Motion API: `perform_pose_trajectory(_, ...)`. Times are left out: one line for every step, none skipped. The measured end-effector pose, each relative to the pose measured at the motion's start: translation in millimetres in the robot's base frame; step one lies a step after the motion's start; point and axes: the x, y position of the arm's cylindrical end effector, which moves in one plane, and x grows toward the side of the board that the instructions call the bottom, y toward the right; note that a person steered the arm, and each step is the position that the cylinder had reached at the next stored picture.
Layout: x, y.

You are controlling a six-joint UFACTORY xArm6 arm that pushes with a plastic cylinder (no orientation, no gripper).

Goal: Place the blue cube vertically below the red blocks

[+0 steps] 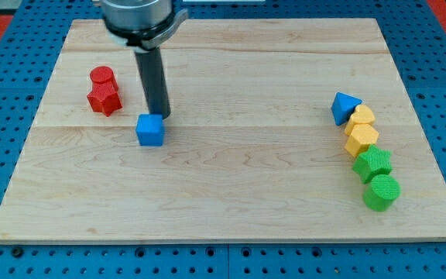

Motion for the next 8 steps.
perform_pose_trajectory(34.0, -3.2)
perform_pose_trajectory(69.8, -4.2)
perform_pose_trajectory(94.2, -55.7)
perform_pose_trajectory(121.3, -38.2)
perform_pose_trajectory(144.5, -16.9)
perform_pose_trajectory(174.3, -8.2)
perform_pose_trajectory(170.5, -54.3)
perform_pose_trajectory(142.4, -72.5)
